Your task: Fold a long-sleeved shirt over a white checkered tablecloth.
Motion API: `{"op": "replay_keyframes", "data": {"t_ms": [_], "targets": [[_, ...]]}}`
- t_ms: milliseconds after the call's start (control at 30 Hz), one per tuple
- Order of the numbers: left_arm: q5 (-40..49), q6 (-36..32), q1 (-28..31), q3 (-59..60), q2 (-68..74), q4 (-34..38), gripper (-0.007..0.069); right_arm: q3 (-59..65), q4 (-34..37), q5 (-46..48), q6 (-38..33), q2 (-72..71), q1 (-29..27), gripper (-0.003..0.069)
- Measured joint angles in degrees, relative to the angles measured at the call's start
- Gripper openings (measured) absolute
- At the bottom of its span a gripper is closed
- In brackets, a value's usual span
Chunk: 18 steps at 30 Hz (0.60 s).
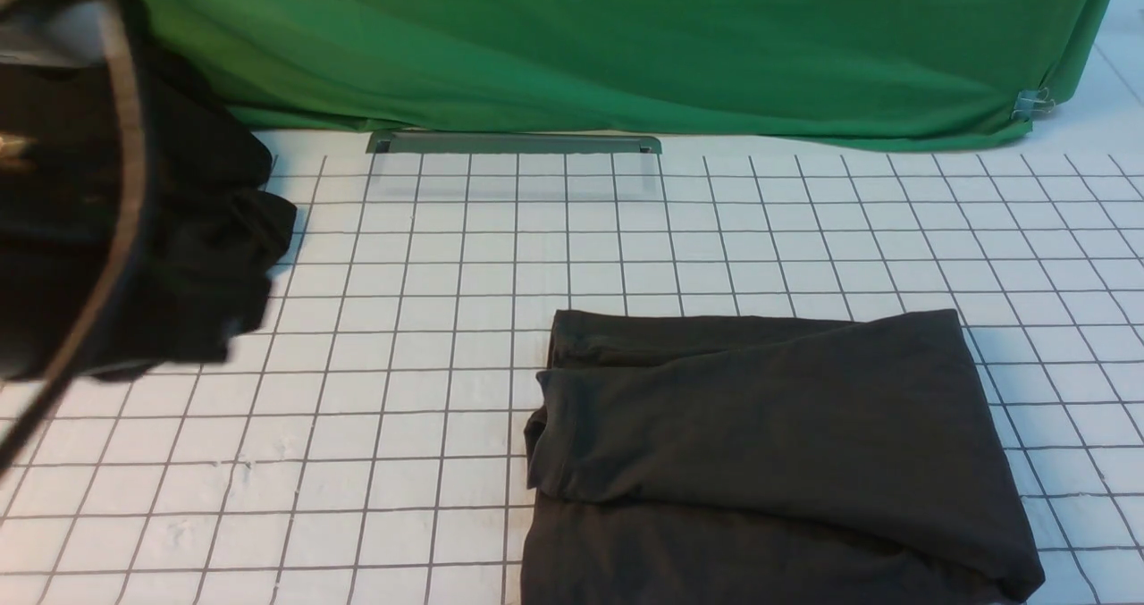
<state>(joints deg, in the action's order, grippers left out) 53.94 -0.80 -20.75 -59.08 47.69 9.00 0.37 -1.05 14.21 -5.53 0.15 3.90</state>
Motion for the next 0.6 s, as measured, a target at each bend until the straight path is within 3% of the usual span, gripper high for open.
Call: {"op": "replay_keyframes", "data": {"t_ms": [267,433,600], "targets": [[0.0,2.7,0.0,12.2,-21.7,-0.1,-0.0004,0.0,0.0,-0.1,0.0,0.0,0.0,0.0187],[-7.1,7.0,0.0,22.6,-35.0,0.1,-0.0004,0.0,0.0,-0.1,0.0,0.0,0.0,0.0201],[-21.5,9.0,0.0,30.3,-43.9,-0.5,-0.0004,0.0,0.0,-0.1,0.0,0.0,0.0,0.0211]]}}
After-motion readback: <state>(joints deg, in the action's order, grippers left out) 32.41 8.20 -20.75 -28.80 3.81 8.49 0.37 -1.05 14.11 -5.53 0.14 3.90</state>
